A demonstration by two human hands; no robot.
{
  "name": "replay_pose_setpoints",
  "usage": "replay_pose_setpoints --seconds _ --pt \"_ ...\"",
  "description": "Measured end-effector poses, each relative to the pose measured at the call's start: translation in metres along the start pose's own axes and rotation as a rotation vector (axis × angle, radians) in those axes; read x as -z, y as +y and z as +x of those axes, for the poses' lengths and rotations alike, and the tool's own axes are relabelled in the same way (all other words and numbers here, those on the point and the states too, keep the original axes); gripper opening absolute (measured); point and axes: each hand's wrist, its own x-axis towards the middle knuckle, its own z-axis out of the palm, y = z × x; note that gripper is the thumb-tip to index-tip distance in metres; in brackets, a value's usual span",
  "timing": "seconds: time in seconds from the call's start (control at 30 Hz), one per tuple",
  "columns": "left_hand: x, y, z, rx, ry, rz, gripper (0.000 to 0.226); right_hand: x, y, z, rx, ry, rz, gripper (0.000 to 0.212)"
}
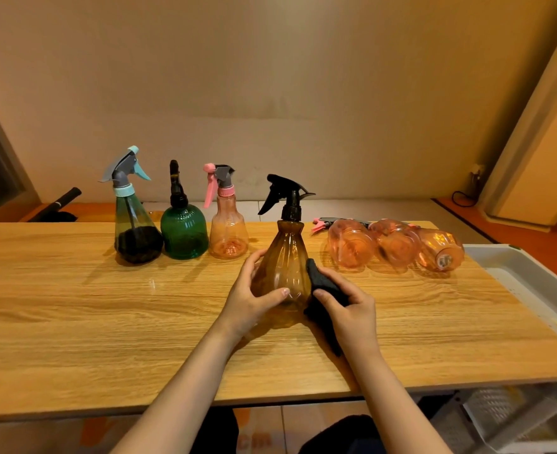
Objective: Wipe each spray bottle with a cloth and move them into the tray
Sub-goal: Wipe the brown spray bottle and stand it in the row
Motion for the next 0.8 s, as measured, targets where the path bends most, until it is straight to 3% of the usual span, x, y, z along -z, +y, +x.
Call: replay_pose_setpoints --seconds 0.23,0.37,0.47,0.67,0.8 --pt "0.001 0.0 0.003 0.016 0.056 -0.069 0.066 0.0 0.0 -0.002 0.054 -0.03 -0.057 0.046" --pt "0.003 -0.002 0.005 0.035 0.045 -0.057 0.093 -0.001 0.001 -0.002 0.111 -0.047 -0.098 0.049" --pt "0.001 -0.004 0.006 0.042 0.038 -0.139 0.085 -0.003 0.003 -0.001 0.139 -0.043 -0.13 0.05" --pt "0.003 -0.007 0.009 0.075 0.067 -0.204 0.095 -0.011 -0.004 0.011 0.169 0.025 -0.164 0.047" --pt "0.003 -0.011 0.009 0.053 0.032 -0.172 0.096 -0.021 -0.028 0.041 0.306 0.084 -0.218 0.042"
